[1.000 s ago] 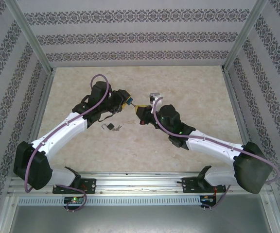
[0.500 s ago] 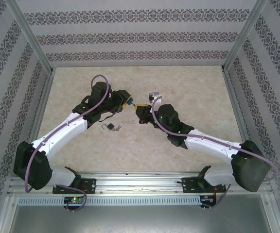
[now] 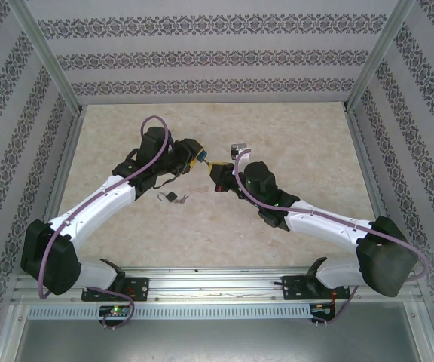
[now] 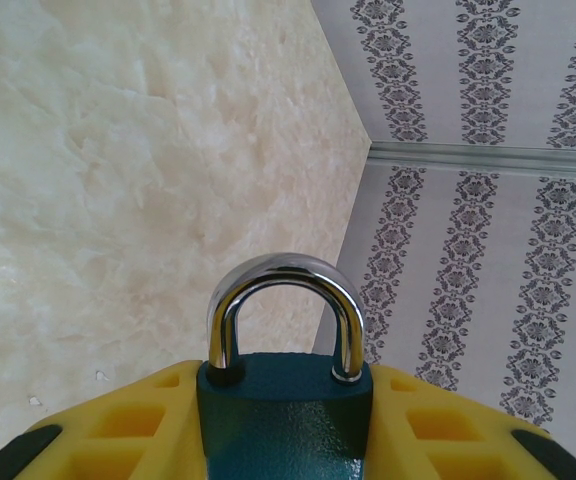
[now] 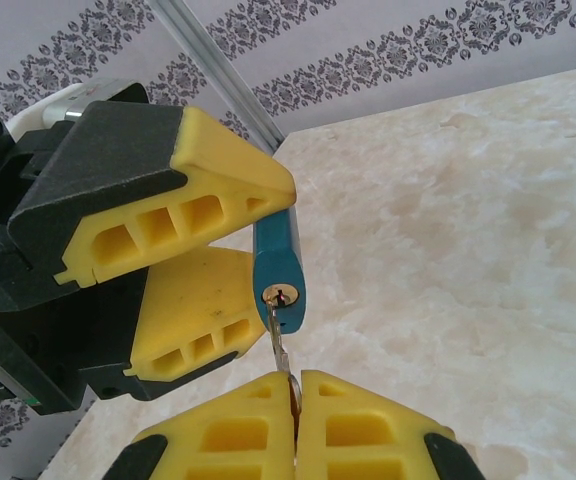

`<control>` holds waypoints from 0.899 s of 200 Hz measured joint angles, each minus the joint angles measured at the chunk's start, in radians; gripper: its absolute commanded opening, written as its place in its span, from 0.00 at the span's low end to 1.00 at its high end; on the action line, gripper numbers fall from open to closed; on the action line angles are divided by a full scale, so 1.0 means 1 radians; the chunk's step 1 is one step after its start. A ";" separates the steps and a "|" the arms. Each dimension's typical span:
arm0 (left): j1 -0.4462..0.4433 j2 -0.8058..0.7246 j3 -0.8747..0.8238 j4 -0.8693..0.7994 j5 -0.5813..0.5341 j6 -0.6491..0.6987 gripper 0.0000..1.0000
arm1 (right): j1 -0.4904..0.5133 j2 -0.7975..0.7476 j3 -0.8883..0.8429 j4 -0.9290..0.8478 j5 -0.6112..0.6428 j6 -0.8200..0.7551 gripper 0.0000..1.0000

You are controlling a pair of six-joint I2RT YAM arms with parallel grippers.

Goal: Unlock with the key

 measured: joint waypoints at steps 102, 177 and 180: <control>0.000 0.000 -0.004 0.036 0.007 -0.003 0.37 | -0.020 0.008 0.003 0.017 0.003 0.034 0.00; 0.005 0.000 -0.002 0.043 -0.010 0.006 0.36 | -0.026 0.026 0.061 -0.047 -0.008 0.131 0.00; 0.005 0.000 -0.001 0.042 -0.011 0.008 0.37 | -0.026 0.026 0.065 -0.051 -0.008 0.137 0.00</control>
